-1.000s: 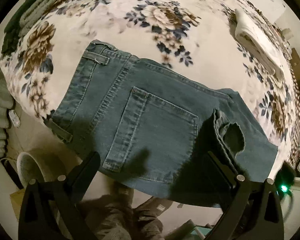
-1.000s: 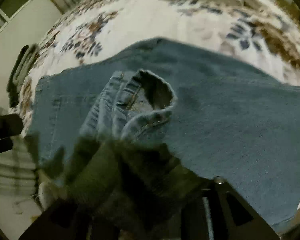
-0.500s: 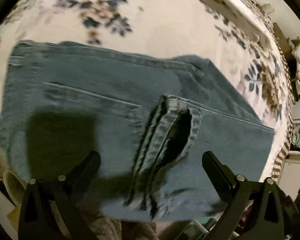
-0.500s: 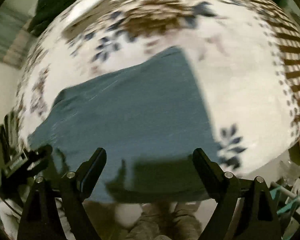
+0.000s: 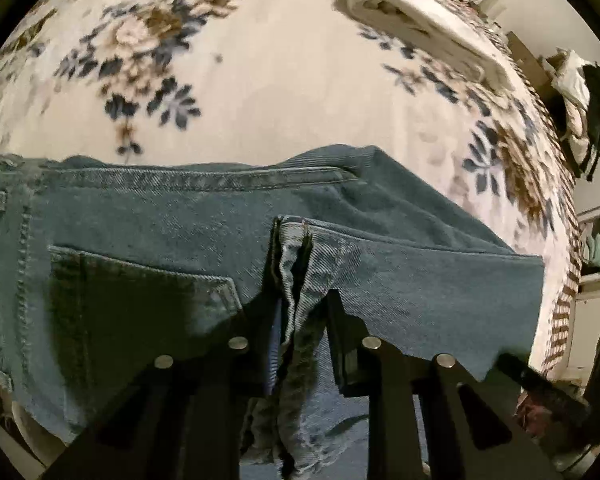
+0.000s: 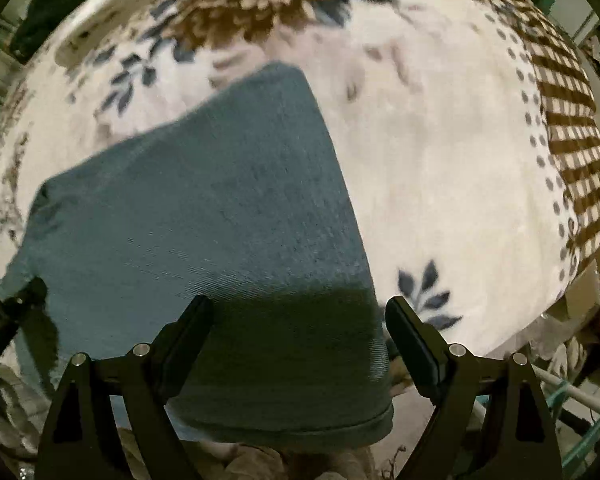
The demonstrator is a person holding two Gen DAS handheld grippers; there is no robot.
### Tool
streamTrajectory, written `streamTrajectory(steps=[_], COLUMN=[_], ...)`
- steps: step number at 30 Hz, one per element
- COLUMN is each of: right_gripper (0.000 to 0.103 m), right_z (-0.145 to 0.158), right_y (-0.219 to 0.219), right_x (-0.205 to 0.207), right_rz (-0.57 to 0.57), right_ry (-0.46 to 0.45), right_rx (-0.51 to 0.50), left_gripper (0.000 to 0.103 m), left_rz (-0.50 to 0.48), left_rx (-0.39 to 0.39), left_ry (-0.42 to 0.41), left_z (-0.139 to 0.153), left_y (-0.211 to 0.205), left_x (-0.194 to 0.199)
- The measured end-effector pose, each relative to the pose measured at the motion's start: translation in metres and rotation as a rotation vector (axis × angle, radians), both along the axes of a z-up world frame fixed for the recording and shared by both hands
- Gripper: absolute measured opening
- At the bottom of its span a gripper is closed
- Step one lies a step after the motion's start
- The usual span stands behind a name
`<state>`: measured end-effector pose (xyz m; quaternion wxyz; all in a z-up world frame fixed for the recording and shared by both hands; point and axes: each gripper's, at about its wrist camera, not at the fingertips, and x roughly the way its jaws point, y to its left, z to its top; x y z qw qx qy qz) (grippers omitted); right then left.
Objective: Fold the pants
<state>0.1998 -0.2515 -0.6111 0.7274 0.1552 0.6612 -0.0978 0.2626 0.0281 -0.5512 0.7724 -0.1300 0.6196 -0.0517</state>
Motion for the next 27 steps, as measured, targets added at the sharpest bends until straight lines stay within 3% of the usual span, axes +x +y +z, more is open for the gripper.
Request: streamTrajectory(steps=[4,7,9,10,11,15,21,27], right_gripper=[0.091,0.091,0.091,0.094,0.097,0.102,0.103,0.103], right_z=[-0.013,-0.011,-0.005,-0.003,0.002,0.016,0.029,0.043], right_y=[0.004,0.005,0.008,0.011,0.014,0.029,0.052,0.055], right_x=[0.003,0.006,0.006,0.007,0.008,0.006,0.013,0.003], right_rz=[-0.008,0.000,0.010,0.013,0.017,0.032,0.000,-0.068], right_ry=[0.029,0.028,0.022,0.019,0.012,-0.023,-0.057,-0.076], right_rx=[-0.006,-0.007,-0.006,-0.004,-0.002,0.010,-0.004,-0.044], left_gripper=[0.019,0.027,0.046,0.064,0.076,0.080,0.080,0.080], left_rz=[0.013,0.068,0.133,0.154,0.184,0.369,0.757,0.879], left_rx=[-0.005,-0.084,-0.165,-0.174,-0.185,-0.220,-0.265,-0.318], left_ry=[0.006,0.019,0.013,0.004,-0.010,-0.035,-0.040,-0.030], left_z=[-0.007,0.000,0.013,0.018,0.027,0.043,0.017,-0.030], left_y=[0.000,0.012,0.030,0.036,0.047,0.107,0.212,0.249], left_x=[-0.001,-0.010,-0.026,-0.032,-0.043,-0.088,-0.139,-0.129])
